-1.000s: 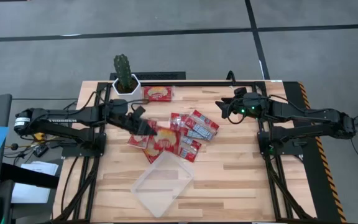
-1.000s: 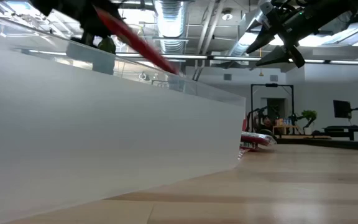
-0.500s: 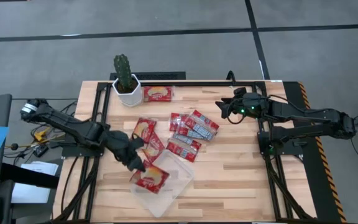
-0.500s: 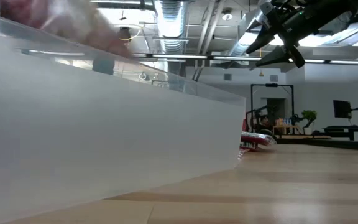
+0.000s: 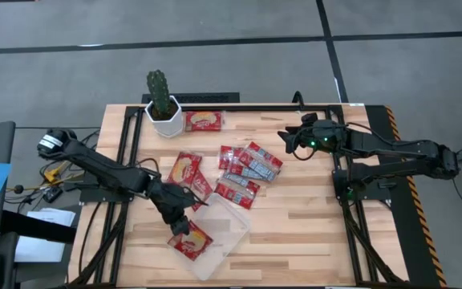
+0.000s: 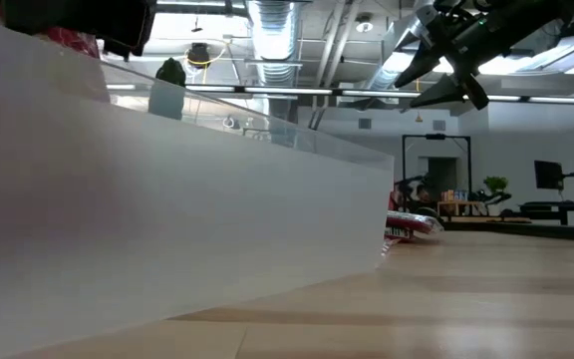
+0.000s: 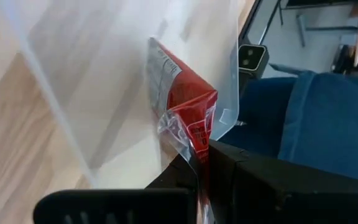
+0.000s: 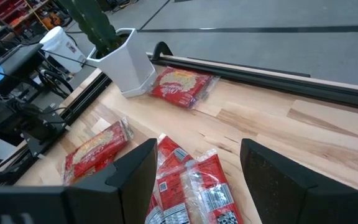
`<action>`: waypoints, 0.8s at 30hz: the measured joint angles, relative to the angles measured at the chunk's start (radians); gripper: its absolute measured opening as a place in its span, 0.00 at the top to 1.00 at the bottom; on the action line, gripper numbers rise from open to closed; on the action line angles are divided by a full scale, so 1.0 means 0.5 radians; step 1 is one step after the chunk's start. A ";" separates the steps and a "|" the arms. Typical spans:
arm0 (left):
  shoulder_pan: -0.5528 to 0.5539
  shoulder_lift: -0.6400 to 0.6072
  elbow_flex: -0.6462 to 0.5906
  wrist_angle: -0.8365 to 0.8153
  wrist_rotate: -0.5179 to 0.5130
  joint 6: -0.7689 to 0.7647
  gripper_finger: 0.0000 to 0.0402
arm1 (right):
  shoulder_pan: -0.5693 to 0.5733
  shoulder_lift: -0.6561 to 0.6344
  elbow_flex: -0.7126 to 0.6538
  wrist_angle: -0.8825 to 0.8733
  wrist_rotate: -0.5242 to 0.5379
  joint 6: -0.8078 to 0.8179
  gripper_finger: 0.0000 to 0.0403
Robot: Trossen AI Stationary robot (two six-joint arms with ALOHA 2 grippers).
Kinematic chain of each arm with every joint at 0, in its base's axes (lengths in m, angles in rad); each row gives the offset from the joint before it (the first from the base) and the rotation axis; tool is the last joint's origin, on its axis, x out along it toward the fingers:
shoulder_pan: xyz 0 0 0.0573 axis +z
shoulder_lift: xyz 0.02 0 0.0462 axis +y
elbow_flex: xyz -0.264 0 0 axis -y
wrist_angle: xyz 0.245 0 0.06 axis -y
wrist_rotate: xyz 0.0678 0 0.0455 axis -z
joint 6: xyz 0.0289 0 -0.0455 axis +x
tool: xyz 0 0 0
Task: Sort popcorn bags into baskets
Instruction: Put the red popcorn bag into the transparent bin
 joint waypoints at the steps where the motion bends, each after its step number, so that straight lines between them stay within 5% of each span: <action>1: 0.000 0.028 0.000 0.028 0.014 0.008 1.00 | 0.000 0.000 0.000 0.001 0.000 0.000 0.37; 11: 0.003 0.127 0.000 0.195 -0.015 -0.002 0.98 | 0.000 0.000 0.000 0.000 -0.001 -0.048 0.37; 24: 0.014 0.119 0.000 0.209 0.044 -0.111 0.58 | -0.002 0.000 0.001 0.000 -0.002 -0.103 0.37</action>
